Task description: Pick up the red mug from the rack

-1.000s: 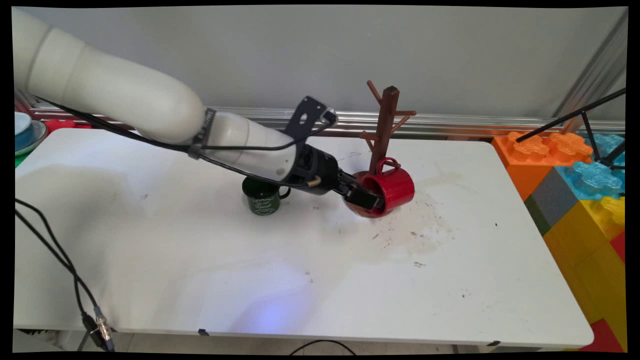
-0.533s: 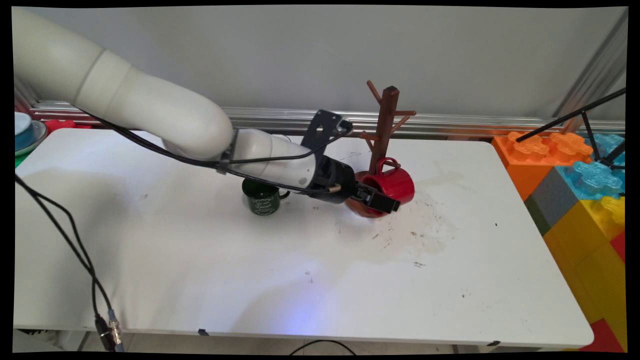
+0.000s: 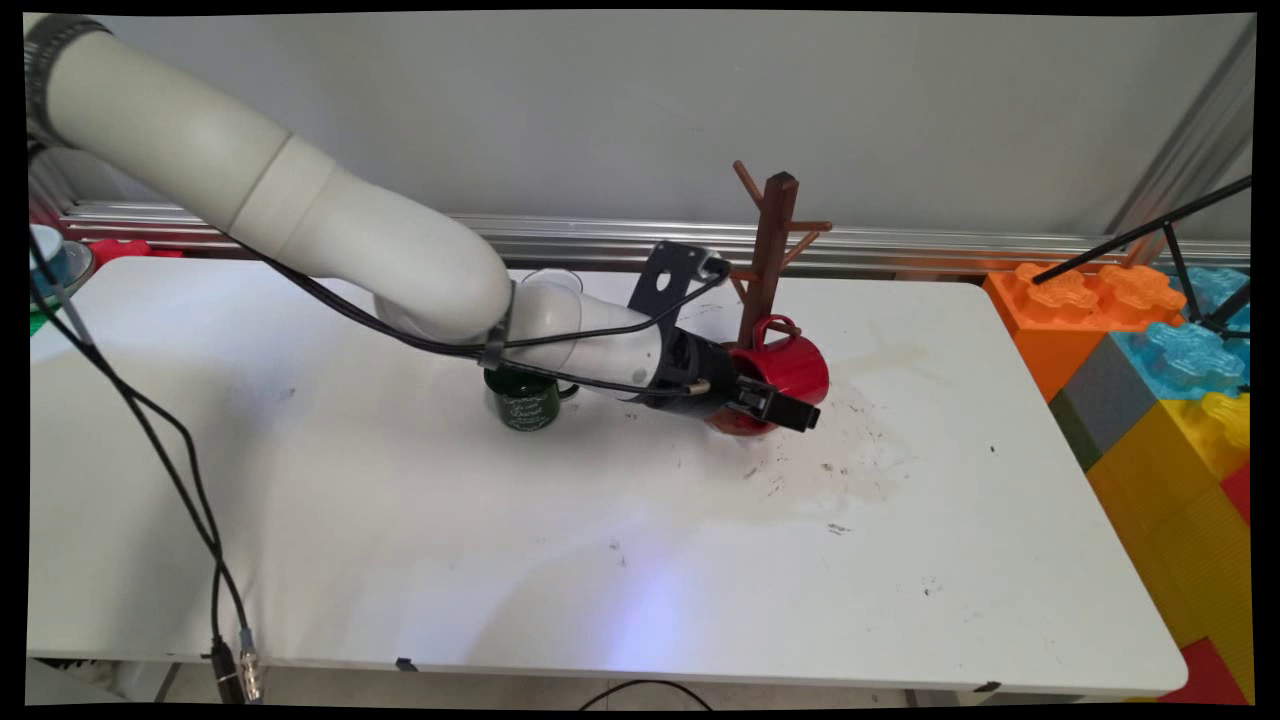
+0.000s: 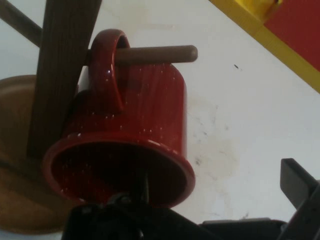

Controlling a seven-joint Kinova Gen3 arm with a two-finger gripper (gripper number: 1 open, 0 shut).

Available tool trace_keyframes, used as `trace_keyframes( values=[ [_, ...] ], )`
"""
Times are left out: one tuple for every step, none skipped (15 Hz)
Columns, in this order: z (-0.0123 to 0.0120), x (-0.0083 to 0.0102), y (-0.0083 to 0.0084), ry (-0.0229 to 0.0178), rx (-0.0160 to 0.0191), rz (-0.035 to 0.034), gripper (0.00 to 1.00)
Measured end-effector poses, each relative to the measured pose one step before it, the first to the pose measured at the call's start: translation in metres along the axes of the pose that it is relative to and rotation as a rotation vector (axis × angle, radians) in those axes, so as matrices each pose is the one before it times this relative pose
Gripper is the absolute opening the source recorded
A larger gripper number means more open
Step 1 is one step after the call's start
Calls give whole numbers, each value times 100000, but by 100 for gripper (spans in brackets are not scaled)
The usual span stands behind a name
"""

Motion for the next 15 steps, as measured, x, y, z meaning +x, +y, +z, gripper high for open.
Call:
trace_keyframes(
  values=[
    [373,-45,-12,211,-148,-477,100],
    [251,-29,-10,200,-104,-297,100],
    [395,-36,-8,364,-217,-332,100],
    [375,-57,-33,408,-127,-317,100],
    [299,-59,-41,397,-49,-277,100],
    [338,-77,-59,507,-4,-347,100],
    [354,-114,-71,342,-49,-288,100],
    [274,-102,-73,291,-8,-198,100],
    [293,-138,-88,271,1,-211,100],
    [240,-89,-76,330,-42,-168,100],
    [306,-90,-86,493,-55,-201,100],
    [198,-38,-84,493,41,-170,100],
    [252,-17,-83,603,49,-201,100],
    [194,5,-64,545,37,-222,100],
    [132,15,-34,416,6,-192,100]
  ],
)
